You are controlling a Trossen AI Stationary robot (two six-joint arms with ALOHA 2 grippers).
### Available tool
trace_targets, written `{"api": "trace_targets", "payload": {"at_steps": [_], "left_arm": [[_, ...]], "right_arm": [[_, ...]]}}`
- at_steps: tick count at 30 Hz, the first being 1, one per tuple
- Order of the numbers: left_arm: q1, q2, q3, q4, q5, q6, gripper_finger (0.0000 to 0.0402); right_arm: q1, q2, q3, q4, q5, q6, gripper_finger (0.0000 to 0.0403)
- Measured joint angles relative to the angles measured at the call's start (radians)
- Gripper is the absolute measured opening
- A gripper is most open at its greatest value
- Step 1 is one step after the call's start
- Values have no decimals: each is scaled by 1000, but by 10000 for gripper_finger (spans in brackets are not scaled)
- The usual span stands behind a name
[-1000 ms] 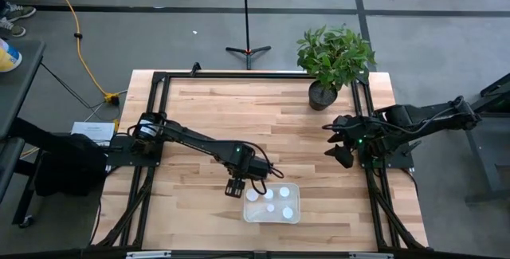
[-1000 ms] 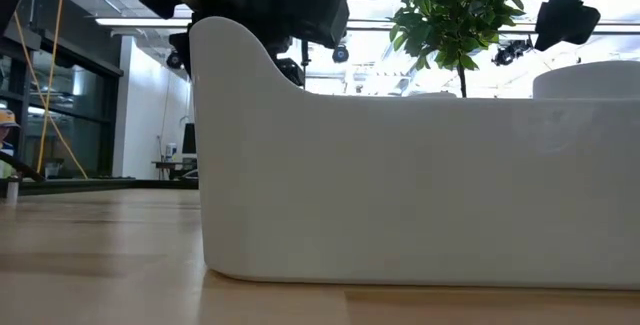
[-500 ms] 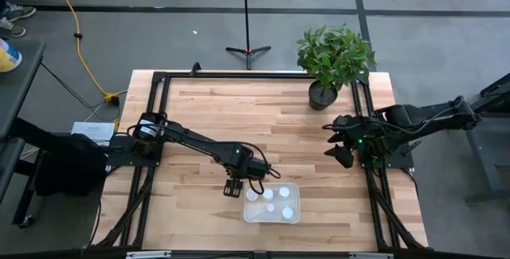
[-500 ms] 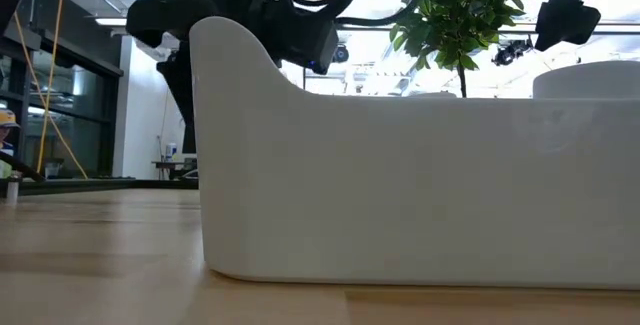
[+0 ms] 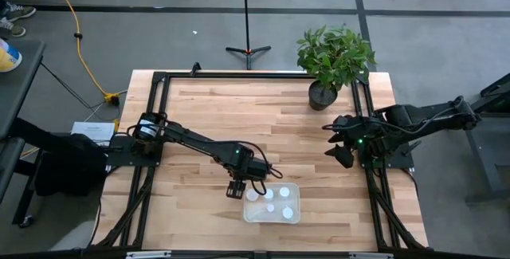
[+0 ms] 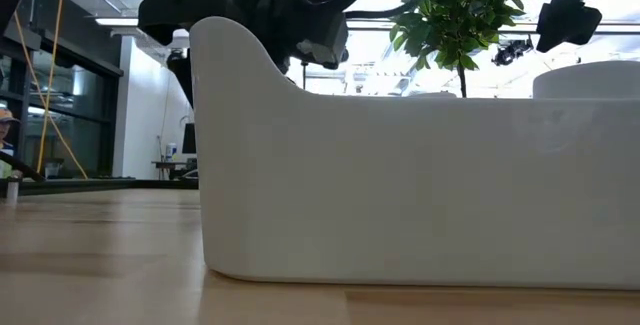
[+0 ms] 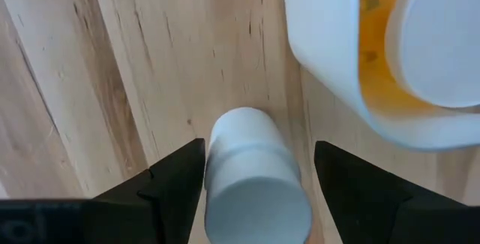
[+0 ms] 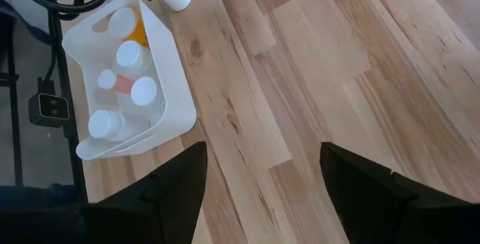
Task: Pick and place pill bottles into a basket
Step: Put the white pill bottle into the white bin
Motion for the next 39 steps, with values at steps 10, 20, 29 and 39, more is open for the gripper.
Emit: {"api": "trace_targets", "payload": {"at_steps": [10, 20, 29, 39], "left_arm": [[0, 0, 0, -2, -1, -18, 233], [0, -3, 12, -62, 5, -18, 180], [0, -14, 84, -168, 4, 8, 181], [0, -30, 211, -236, 4, -5, 181]], "right_arm": [[0, 0, 0, -10, 0, -1, 250], [0, 0, 0, -9, 0, -6, 250], [0, 0, 0, -8, 0, -6, 250], [0, 0, 0, -9, 0, -7, 250]]}}
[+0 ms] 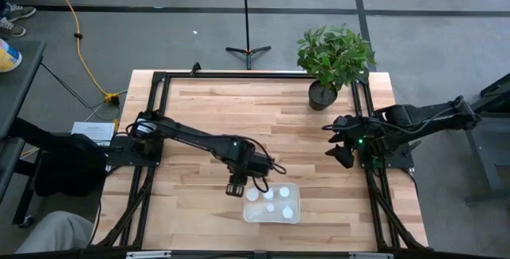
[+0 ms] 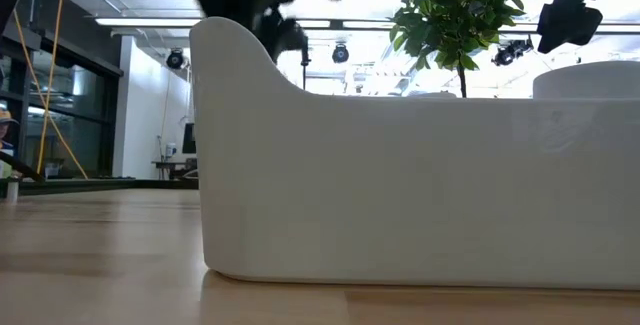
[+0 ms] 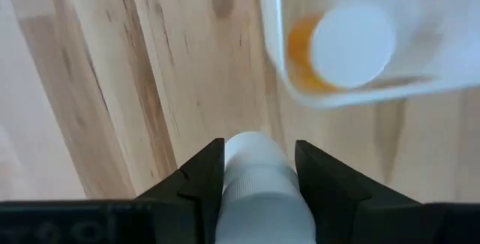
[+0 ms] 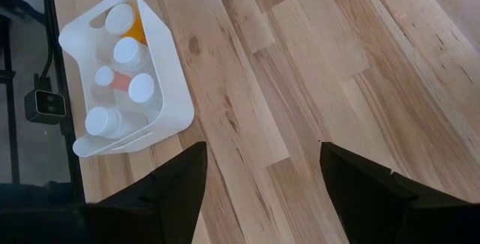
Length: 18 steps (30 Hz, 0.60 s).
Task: Pick and place pill bottles into a basket
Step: Put the white pill bottle into the white bin
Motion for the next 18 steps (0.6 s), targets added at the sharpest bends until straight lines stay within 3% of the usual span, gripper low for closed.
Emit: {"api": "trace_targets", "payload": {"at_steps": [9, 14, 18], "left_arm": [[-7, 0, 171, 69, 108, -69, 181], [-43, 0, 199, 161, 196, -96, 181], [-82, 2, 199, 174, 210, -100, 181]], "right_arm": [[0, 0, 0, 0, 0, 0, 250], [0, 0, 0, 1, 0, 7, 250], [0, 0, 0, 1, 0, 11, 250]]}}
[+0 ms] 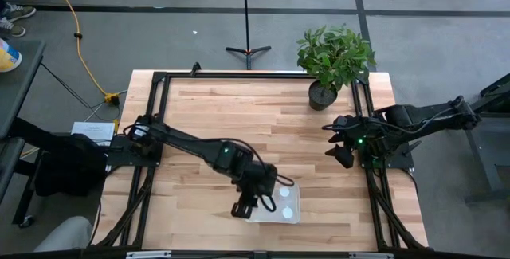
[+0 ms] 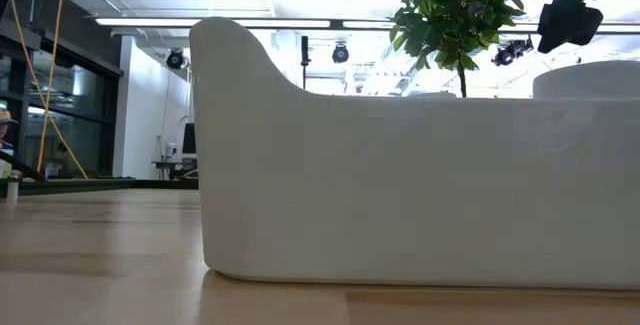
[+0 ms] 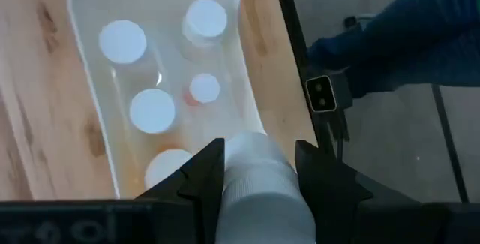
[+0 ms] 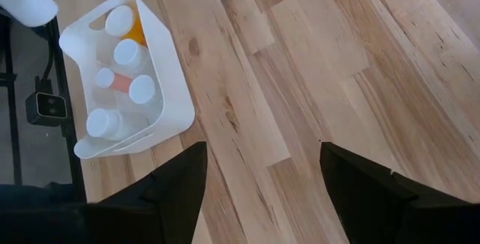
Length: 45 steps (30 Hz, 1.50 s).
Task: Pick and place pill bottles into a basket
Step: Put the white pill bottle into the white bin, then return to Home Position
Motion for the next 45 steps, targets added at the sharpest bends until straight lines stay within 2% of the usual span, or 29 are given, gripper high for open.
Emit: {"api": "trace_targets", "payload": {"at_steps": [13, 20, 30, 38, 45], "left_arm": [[-53, 125, -1, 49, -33, -9, 181], [-49, 174, -2, 38, -128, 37, 181], [-49, 217, -2, 32, -157, 70, 183], [-49, 217, -2, 43, -173, 87, 260], [-41, 216, 10, 24, -189, 87, 274]], "right_arm": [[0, 0, 0, 5, 8, 49, 250], [0, 0, 0, 4, 4, 57, 250], [0, 0, 0, 3, -7, 61, 250], [0, 0, 0, -4, -30, 58, 250], [0, 0, 0, -4, -39, 45, 250]]}}
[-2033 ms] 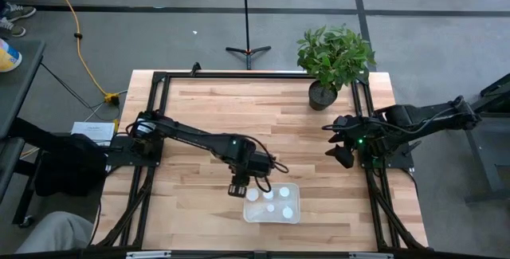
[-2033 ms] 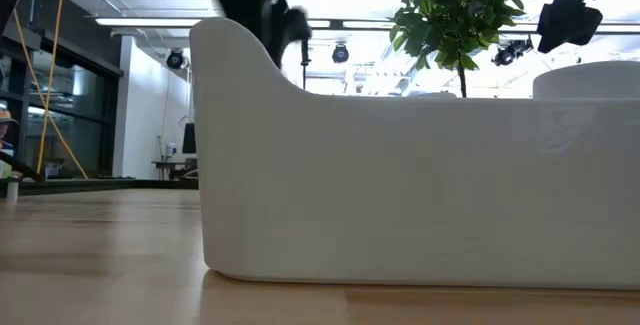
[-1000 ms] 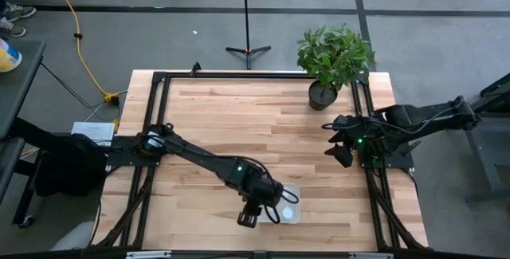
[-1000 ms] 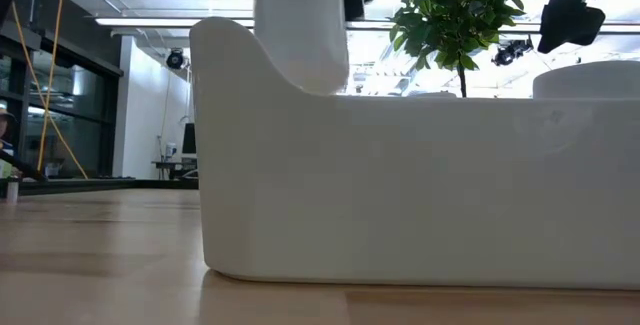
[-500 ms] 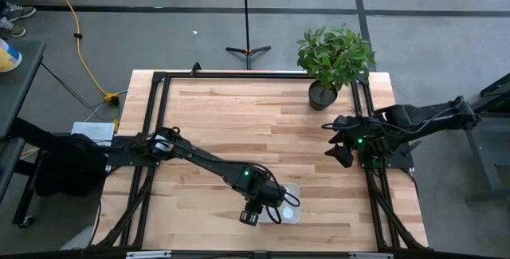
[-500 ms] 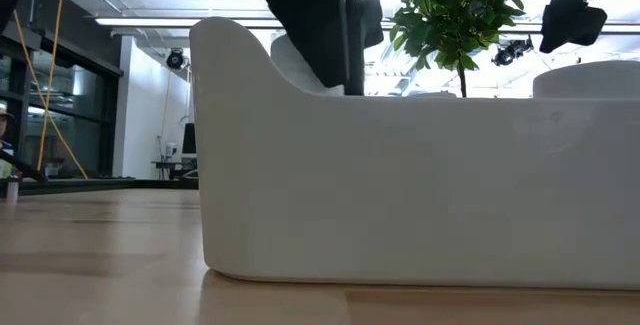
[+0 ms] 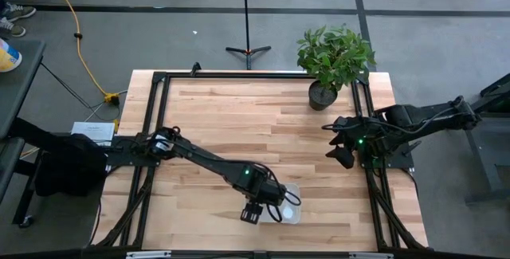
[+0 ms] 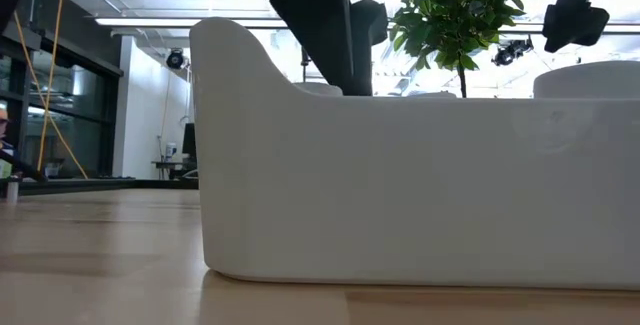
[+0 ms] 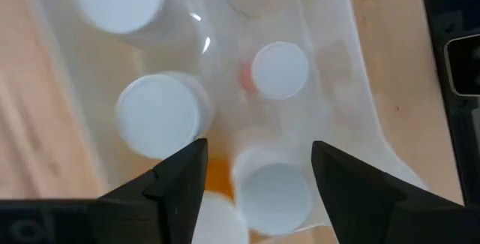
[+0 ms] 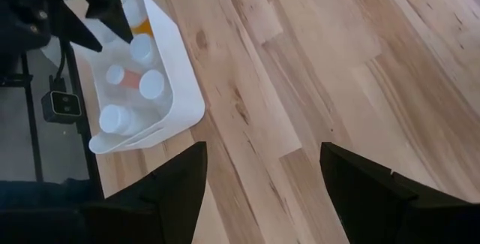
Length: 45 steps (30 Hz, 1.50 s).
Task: Pick and place pill bottles into a basket
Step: Return to Home Position
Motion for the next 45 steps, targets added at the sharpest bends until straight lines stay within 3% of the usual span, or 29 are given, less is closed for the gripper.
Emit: {"api": "trace_targets", "payload": {"at_steps": [12, 27, 40, 45], "left_arm": [[134, -49, 207, -164, -28, -1, 238], [298, -256, 199, -145, -36, -10, 220], [299, -367, 195, -222, -196, -83, 220], [299, -526, 60, -181, -257, -132, 220]], "right_arm": [[0, -1, 0, 2, -38, -50, 250], [0, -105, 0, 70, -38, -175, 250], [0, -397, 1, 30, 44, -190, 250], [0, -410, 1, 21, 44, -195, 250]]}}
